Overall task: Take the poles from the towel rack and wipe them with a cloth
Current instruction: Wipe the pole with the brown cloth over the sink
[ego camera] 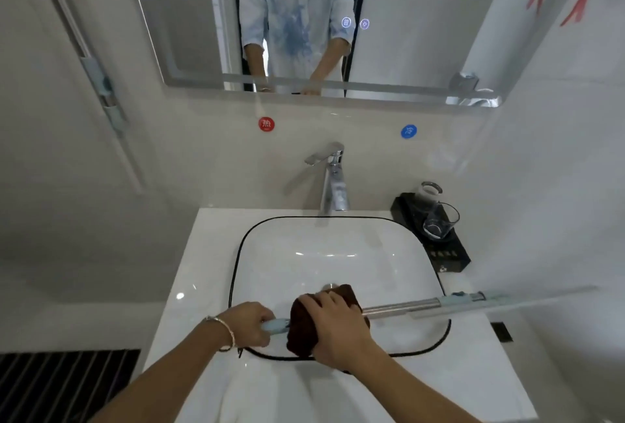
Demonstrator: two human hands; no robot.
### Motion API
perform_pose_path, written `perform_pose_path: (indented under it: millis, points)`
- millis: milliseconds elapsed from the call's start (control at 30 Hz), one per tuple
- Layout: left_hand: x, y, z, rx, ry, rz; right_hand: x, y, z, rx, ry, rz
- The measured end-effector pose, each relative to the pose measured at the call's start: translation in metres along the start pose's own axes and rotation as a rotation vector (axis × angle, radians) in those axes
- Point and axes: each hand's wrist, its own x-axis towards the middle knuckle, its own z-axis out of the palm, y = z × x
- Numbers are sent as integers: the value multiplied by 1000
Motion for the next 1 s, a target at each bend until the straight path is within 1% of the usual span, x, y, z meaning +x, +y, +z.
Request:
perform_pose_path:
  millis: [100, 167, 233, 333, 400, 467, 533, 600, 667, 767, 867, 933, 1000]
  points:
    - [5, -12, 3, 214, 111, -10, 6, 0, 11, -3, 4, 16]
    - [6, -22, 4, 291, 211, -14, 10, 1, 13, -2, 21, 24]
    - [-1, -34, 9, 270, 304, -62, 12, 2, 13, 7, 17, 28]
    - [-16, -50, 25, 129, 490, -138, 16, 2, 13, 30, -4, 36]
    - [-22, -55, 35, 17, 550, -135, 20, 0, 6, 102, -18, 59]
    - [-27, -54, 40, -33, 524, -120, 27, -9, -2, 185, -10, 57]
    - [-27, -54, 43, -81, 514, -109, 33, -26, -3, 208, -28, -4]
    - [-28, -56, 43, -107, 506, -103, 36, -48, 7, 156, -54, -100]
    - [-27, -59, 40, -93, 477, -93, 40, -64, 20, 65, -62, -154]
    - [-28, -63, 37, -121, 475, -65, 53, -65, 17, 39, -116, -125]
    - [-31, -60, 39, -61, 447, -20, 72, -61, -4, 137, -293, -51]
    - [-32, -58, 41, -4, 432, -20, 84, -61, -13, 210, -392, 1]
    - [-32, -59, 41, 68, 419, -33, 89, -61, -13, 216, -358, 14]
